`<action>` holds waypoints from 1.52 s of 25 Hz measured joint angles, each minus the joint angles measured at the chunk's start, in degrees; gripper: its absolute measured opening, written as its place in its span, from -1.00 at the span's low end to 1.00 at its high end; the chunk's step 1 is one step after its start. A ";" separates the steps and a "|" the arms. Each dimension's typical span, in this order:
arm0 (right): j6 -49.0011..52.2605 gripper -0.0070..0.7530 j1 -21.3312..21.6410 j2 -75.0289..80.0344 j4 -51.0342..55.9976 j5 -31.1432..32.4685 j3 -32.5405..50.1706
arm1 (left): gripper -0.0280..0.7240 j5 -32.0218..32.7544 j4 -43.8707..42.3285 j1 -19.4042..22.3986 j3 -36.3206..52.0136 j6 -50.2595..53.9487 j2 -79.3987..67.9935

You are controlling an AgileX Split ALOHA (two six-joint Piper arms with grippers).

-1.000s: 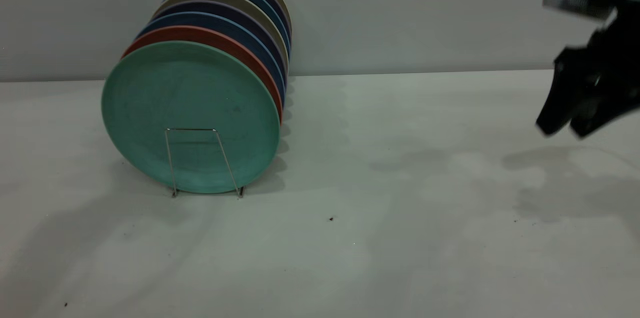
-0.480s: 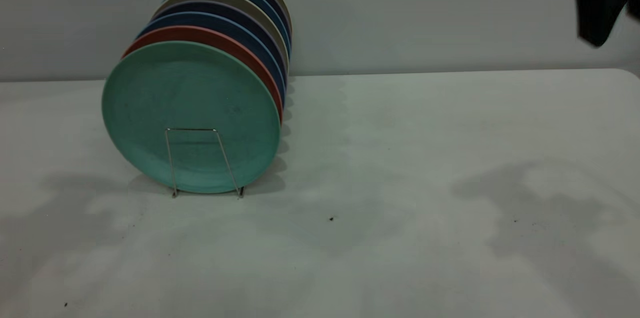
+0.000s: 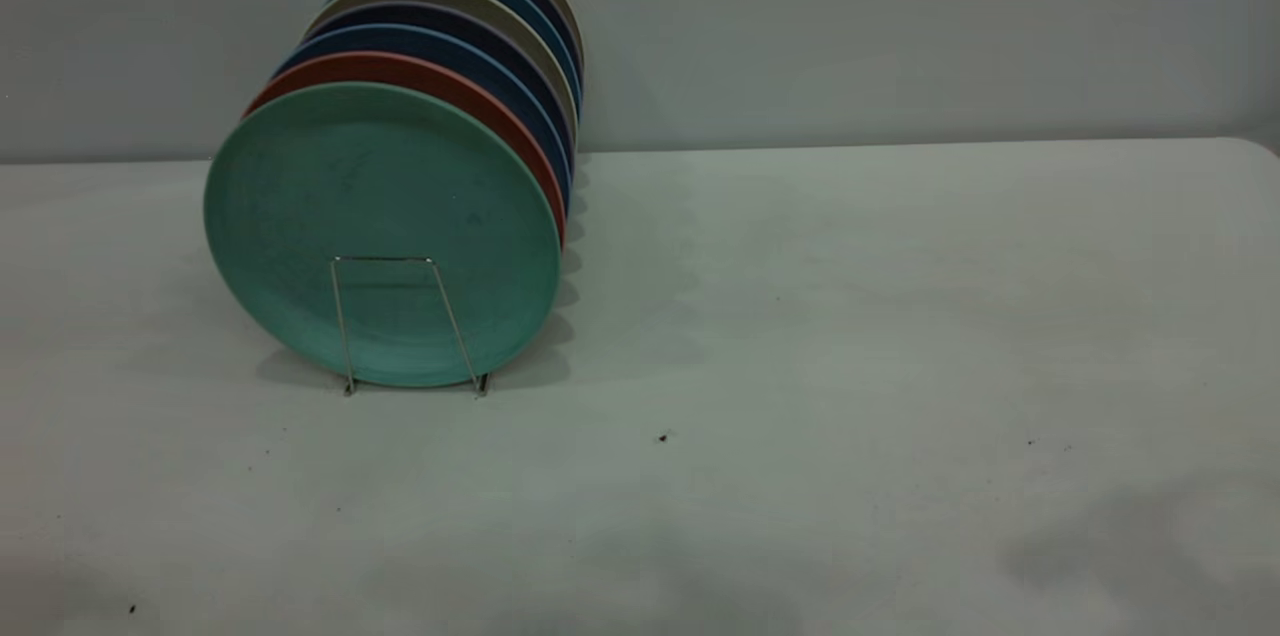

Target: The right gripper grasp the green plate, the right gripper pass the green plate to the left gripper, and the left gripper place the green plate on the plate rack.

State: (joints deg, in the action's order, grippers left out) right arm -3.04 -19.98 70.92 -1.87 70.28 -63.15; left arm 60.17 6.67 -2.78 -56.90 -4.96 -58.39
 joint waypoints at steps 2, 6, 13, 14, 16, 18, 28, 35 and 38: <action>-0.74 0.43 0.00 -6.12 1.87 0.04 4.00 | 0.41 0.18 0.06 0.00 4.11 0.00 5.06; -3.27 0.43 -0.02 -17.28 5.21 0.47 11.26 | 0.40 0.36 0.06 0.00 11.96 0.00 16.08; -10.77 0.43 -0.02 -34.30 11.01 -1.72 24.33 | 0.40 4.29 0.06 0.00 23.12 0.00 34.80; -11.47 0.43 -0.02 -36.69 11.23 -2.19 25.93 | 0.40 4.95 0.06 0.00 24.44 0.00 37.74; -12.50 0.43 -0.02 -41.13 11.14 -2.98 29.56 | 0.40 6.04 0.06 0.00 26.46 0.00 43.79; -12.92 0.43 -0.08 -45.44 9.92 -3.81 32.47 | 0.40 6.29 0.06 0.00 27.60 0.00 49.22; -12.41 0.43 -0.08 -60.91 7.52 -4.96 35.65 | 0.40 5.47 1.38 0.00 28.73 -5.36 59.19; -9.28 0.30 -0.08 -61.90 5.38 -4.96 35.65 | 0.40 5.30 1.46 0.00 28.88 -5.52 59.19; -8.41 0.23 -0.08 -61.90 5.16 -4.96 35.65 | 0.40 5.30 1.46 0.00 28.88 -5.52 59.19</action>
State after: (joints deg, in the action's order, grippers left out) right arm -11.45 -20.06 9.03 3.29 65.32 -27.50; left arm 65.48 8.13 -2.78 -28.01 -10.48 0.80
